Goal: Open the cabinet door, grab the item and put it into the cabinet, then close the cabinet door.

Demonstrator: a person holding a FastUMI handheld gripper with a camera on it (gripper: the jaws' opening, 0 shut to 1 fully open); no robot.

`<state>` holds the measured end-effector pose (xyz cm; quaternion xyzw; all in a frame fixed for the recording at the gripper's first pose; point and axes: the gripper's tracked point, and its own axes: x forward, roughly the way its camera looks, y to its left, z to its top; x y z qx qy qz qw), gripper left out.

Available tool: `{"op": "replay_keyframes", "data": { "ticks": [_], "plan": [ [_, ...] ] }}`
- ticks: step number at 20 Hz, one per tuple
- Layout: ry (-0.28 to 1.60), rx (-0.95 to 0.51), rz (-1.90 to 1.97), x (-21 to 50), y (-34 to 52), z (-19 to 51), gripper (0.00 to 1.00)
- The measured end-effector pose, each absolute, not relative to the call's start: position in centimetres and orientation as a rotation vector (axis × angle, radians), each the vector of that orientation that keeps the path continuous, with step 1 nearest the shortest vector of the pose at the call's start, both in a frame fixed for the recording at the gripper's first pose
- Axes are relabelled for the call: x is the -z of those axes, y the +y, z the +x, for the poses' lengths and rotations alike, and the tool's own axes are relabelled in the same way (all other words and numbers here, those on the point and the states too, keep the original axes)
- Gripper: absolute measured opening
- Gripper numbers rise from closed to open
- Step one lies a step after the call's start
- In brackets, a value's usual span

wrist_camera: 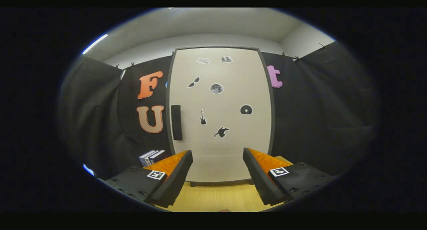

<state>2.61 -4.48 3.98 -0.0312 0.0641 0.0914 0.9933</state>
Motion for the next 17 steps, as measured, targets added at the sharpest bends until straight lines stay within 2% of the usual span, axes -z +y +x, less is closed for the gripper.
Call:
{"op": "replay_keyframes", "data": {
  "ticks": [7,17],
  "plan": [
    [0.106,-0.107,-0.049,-3.3,-8.9,-0.2,0.98],
    [0.099,-0.099,-0.048,-2.1,-11.0,-1.1,0.98]
  ]
}}
